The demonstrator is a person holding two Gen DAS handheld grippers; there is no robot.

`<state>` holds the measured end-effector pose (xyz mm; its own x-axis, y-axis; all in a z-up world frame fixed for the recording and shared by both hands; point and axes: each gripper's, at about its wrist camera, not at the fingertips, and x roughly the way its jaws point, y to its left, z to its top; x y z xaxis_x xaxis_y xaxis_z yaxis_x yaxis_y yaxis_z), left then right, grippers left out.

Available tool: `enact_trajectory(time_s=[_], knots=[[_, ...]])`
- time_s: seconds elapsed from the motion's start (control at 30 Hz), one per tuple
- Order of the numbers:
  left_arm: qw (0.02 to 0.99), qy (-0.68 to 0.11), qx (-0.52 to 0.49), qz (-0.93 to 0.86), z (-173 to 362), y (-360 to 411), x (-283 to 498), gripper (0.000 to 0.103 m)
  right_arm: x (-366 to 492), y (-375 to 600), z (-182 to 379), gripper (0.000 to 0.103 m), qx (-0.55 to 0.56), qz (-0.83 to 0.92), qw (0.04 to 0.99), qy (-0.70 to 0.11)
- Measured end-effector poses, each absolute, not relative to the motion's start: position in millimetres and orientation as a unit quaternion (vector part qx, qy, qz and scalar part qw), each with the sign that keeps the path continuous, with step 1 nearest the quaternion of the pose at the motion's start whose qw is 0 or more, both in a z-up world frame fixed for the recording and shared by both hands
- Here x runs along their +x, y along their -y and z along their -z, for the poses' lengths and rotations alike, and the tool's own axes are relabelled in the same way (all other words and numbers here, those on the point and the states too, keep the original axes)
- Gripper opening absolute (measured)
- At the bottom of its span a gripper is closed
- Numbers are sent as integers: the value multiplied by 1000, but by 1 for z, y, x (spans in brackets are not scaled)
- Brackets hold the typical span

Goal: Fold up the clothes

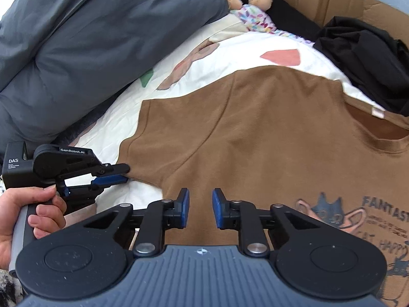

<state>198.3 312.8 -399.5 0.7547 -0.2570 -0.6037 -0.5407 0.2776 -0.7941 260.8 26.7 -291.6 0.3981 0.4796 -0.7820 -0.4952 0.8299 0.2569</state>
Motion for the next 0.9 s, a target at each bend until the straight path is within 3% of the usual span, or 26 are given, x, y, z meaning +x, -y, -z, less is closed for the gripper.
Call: enact_trajectory(time_s=[0.27, 0.47, 0.9], knots=[[742, -307, -593, -64, 379, -319, 205, 9, 262, -57, 304, 21, 2, -309, 826, -471], [744, -295, -596, -55, 374, -324, 207, 9, 261, -69, 313, 7, 4, -305, 825, -477], [749, -287, -597, -3, 359, -314, 221, 8, 267, -79, 332, 6, 10, -294, 817, -495]])
